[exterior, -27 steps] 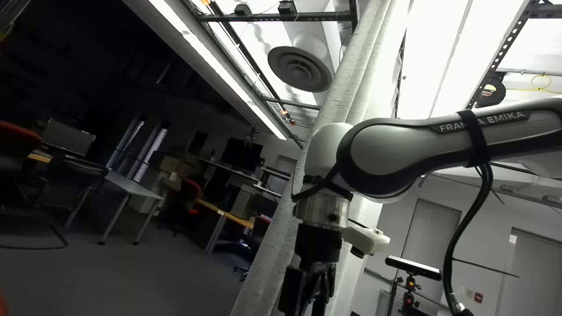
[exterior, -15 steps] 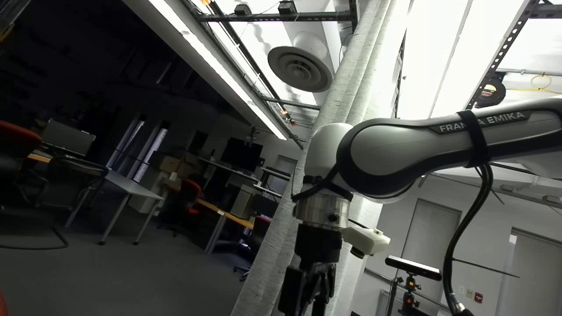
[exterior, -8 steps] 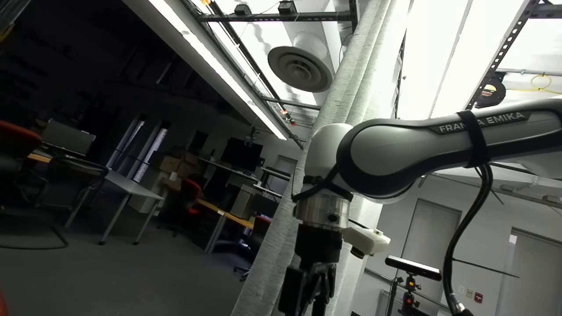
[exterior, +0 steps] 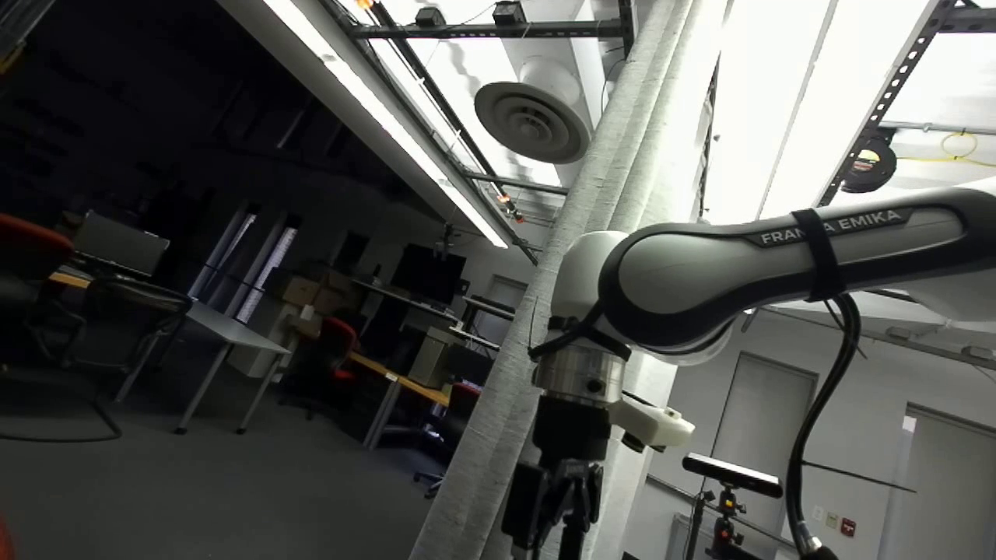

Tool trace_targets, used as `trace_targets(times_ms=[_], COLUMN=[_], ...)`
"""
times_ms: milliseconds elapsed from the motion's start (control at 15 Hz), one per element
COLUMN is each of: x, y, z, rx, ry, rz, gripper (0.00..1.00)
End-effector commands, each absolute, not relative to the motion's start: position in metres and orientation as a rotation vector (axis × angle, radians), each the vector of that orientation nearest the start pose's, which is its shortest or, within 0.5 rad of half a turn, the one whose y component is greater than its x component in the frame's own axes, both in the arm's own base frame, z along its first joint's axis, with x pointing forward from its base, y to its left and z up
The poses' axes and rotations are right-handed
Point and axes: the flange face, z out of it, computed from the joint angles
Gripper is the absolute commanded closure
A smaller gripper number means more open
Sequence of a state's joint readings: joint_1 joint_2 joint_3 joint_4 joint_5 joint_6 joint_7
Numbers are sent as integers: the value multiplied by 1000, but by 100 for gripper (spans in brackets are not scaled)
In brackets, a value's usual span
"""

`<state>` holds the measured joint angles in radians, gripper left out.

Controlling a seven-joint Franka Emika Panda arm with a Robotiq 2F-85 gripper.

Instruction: Close the curtain

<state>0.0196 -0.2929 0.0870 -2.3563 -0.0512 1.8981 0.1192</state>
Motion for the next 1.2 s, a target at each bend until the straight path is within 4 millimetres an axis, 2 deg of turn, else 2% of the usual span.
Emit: trace_targets(times_ms=[0, 267, 533, 800, 1133], x=[449, 461, 467, 458, 430], y=[6, -45, -80, -88, -85], z=[436, 451, 484, 527, 577], rx=[-3205, -3174, -3159, -3129, -3045], ry=[73, 209, 280, 281, 237], rz=[201, 103, -126, -494, -918], gripper=[0, 0, 0, 0, 0])
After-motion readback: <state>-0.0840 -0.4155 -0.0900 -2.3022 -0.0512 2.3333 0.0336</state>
